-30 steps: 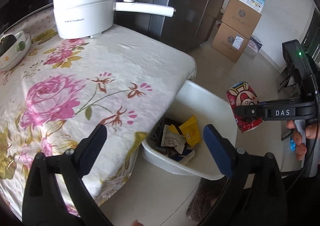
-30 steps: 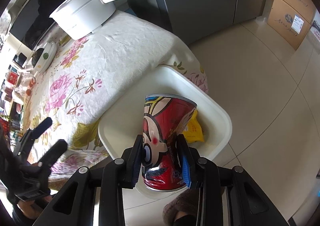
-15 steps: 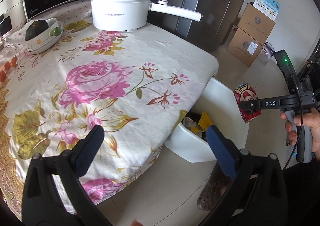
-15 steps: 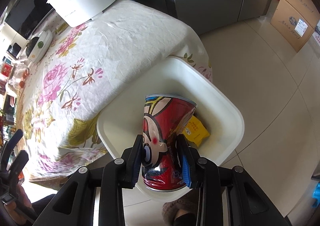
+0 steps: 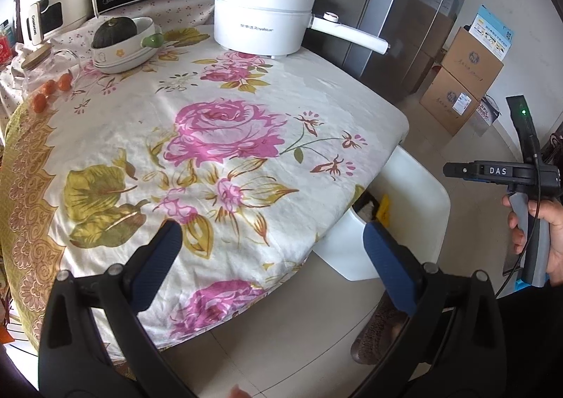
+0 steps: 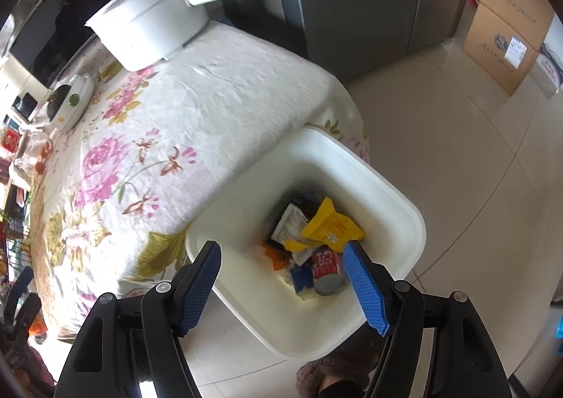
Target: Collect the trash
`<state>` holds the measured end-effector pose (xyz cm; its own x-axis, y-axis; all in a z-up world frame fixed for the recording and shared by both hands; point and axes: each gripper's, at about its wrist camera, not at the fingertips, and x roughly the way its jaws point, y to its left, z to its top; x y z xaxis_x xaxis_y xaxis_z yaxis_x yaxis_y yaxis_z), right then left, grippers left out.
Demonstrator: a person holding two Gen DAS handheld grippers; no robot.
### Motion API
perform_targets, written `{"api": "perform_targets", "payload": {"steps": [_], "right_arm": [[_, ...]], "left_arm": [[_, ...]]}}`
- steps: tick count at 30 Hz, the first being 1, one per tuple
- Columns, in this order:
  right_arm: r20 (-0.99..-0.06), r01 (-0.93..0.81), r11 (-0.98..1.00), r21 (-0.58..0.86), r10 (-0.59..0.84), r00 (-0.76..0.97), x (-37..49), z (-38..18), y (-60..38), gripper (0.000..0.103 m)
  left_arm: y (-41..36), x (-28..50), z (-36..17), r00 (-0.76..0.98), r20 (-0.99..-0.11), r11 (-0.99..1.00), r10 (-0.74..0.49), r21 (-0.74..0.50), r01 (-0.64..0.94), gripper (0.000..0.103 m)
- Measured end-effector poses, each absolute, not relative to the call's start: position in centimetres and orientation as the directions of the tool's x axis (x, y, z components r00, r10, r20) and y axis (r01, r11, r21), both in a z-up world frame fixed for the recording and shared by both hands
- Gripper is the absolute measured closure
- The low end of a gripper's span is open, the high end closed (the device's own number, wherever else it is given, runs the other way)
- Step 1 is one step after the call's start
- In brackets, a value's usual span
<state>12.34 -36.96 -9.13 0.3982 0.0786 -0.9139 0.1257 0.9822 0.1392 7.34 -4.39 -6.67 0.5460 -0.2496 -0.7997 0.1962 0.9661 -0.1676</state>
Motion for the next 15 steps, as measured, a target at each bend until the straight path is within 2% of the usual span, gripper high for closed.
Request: {"api": "perform_targets", "payload": {"steps": [5, 10, 15], "right_arm": [[-0.854, 0.085, 0.996, 0.037, -0.013, 0.520, 10.5, -4.8, -34.6, 0.021], [-0.781, -0.007, 0.999, 0.037, 0.033, 0.624, 7.6, -1.0, -31.1, 0.017], [-0.699, -0.101, 0.995, -0.017, 0.061, 0.712, 3.9, 0.6, -26.9, 0.014]], "left_arm": [[-3.8, 6.3, -5.2, 0.576, -0.786, 0.974, -0.224, -0.152, 0.170, 0.001], [-3.4, 5.2, -3.9, 0.589, -0.781, 0.977, -0.210, -0.153, 0.146, 0.001], [-3.1, 3.6, -2.7, 0.635, -0.761, 0.991, -0.133, -0.102, 0.086, 0.001]]}}
